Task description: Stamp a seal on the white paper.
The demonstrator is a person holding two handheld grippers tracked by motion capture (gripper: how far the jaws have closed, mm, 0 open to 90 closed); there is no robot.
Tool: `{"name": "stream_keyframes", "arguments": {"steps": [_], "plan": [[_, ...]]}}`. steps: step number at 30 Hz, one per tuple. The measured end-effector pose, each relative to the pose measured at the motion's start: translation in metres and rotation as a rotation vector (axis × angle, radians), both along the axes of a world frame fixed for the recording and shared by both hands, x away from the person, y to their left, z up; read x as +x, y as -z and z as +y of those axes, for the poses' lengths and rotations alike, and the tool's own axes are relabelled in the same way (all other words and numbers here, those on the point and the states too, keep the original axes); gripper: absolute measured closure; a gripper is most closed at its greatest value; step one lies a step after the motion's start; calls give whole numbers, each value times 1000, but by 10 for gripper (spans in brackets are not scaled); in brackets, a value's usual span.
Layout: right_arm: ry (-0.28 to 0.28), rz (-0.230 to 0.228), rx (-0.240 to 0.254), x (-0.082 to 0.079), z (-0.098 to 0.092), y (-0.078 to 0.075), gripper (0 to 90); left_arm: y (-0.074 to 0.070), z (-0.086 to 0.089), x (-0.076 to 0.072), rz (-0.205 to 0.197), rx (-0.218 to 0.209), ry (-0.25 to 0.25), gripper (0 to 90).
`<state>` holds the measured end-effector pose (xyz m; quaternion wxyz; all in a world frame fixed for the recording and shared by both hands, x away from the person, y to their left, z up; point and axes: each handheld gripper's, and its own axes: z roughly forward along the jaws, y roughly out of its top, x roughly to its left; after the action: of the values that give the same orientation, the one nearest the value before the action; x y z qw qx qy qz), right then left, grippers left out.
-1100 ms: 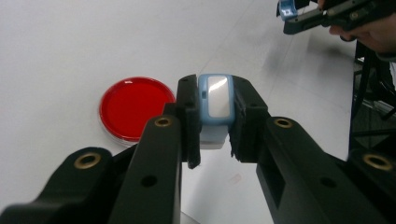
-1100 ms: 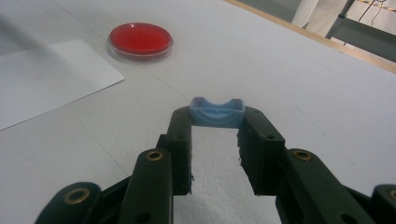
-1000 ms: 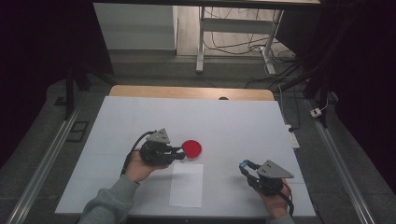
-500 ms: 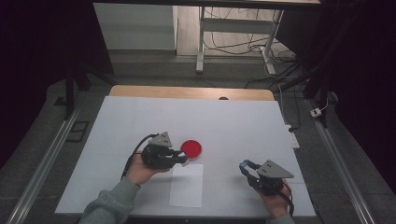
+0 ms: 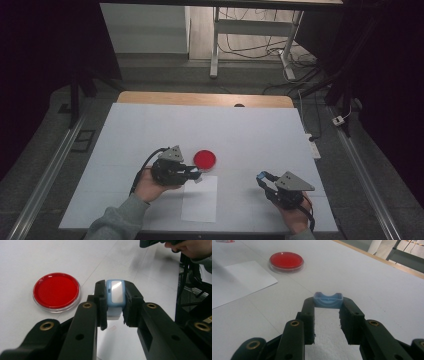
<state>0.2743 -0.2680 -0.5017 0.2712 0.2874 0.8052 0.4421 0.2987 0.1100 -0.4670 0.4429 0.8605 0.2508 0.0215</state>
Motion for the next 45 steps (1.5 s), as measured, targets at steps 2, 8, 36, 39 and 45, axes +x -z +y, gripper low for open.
{"name": "stream_keyframes", "arguments": {"steps": [2,8,36,39,45], "plan": [[-1,-1,-3,0,0,0,658,1,0,-1,1,1,0,751],[-2,-1,1,0,0,0,659,7,-2,-6,6,9,8,751],[-3,3,-1,0,1,0,659,28,-15,-9,37,52,31,750],[-3,4,0,0,1,0,658,30,-16,-9,40,57,32,750],[-3,3,0,0,1,0,659,35,-17,-8,43,60,24,750]]}}
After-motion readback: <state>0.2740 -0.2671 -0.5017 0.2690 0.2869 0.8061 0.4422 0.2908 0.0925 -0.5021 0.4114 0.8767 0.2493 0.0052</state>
